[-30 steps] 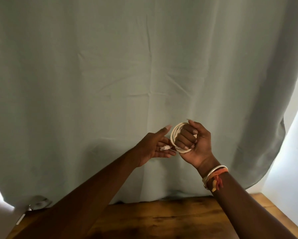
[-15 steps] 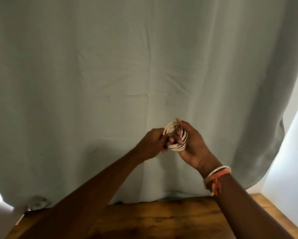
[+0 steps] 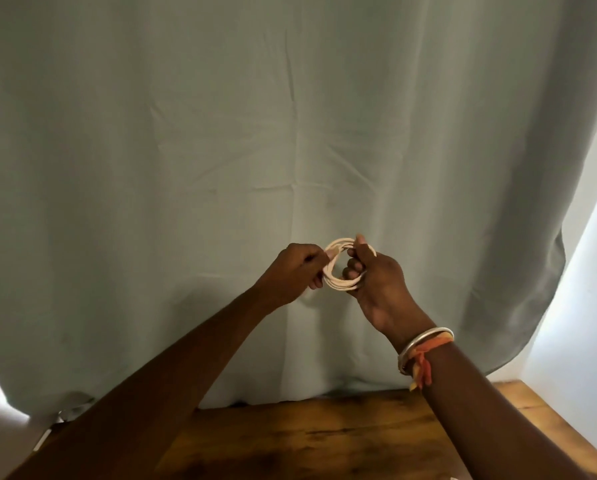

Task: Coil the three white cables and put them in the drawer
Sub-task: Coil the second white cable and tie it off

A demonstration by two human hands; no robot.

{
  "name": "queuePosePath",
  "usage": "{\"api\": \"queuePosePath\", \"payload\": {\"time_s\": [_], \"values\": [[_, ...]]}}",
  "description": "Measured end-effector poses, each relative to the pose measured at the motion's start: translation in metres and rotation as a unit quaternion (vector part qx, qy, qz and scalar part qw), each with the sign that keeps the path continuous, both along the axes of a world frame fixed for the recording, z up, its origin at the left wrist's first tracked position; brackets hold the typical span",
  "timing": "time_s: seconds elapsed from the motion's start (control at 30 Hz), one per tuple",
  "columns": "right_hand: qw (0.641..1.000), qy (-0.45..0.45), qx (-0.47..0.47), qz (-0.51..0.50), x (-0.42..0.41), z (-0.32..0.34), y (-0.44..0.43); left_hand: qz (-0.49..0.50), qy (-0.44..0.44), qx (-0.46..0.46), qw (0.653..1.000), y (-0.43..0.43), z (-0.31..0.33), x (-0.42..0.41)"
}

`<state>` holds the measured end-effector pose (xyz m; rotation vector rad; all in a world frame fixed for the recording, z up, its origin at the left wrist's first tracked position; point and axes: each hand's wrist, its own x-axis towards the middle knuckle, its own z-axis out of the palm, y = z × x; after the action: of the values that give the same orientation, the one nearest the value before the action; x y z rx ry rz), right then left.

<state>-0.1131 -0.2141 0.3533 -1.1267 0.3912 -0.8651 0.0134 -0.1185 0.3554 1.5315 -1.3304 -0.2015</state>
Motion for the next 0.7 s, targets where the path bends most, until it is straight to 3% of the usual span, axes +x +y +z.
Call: {"api": "queuePosePath", "payload": {"time_s": [0.07,0.1,0.23,0.5,0.63,0.7], "values": [[0.994,-0.048,0.087,0.043,0.0,0.003,-0.002,-0.032,0.121,-0.017,0.992,0.006,-0.003,0.001],[0.988,-0.073,0.124,0.063,0.0,0.004,-0.002,-0.037,0.128,-0.017,0.991,0.007,-0.007,0.002],[0.965,-0.143,0.197,0.092,0.002,0.008,0.003,-0.009,0.018,0.008,1.0,0.003,-0.032,-0.002],[0.978,-0.118,0.17,0.029,0.003,0.002,0.005,0.039,-0.045,0.021,0.998,0.003,-0.031,-0.016],[0.991,-0.062,0.119,0.015,-0.001,0.001,0.001,-0.046,-0.026,0.032,0.998,0.013,-0.024,-0.007],[0.997,-0.028,0.078,-0.001,-0.003,0.001,0.0,-0.053,-0.067,0.004,0.996,0.016,-0.022,-0.001]]}}
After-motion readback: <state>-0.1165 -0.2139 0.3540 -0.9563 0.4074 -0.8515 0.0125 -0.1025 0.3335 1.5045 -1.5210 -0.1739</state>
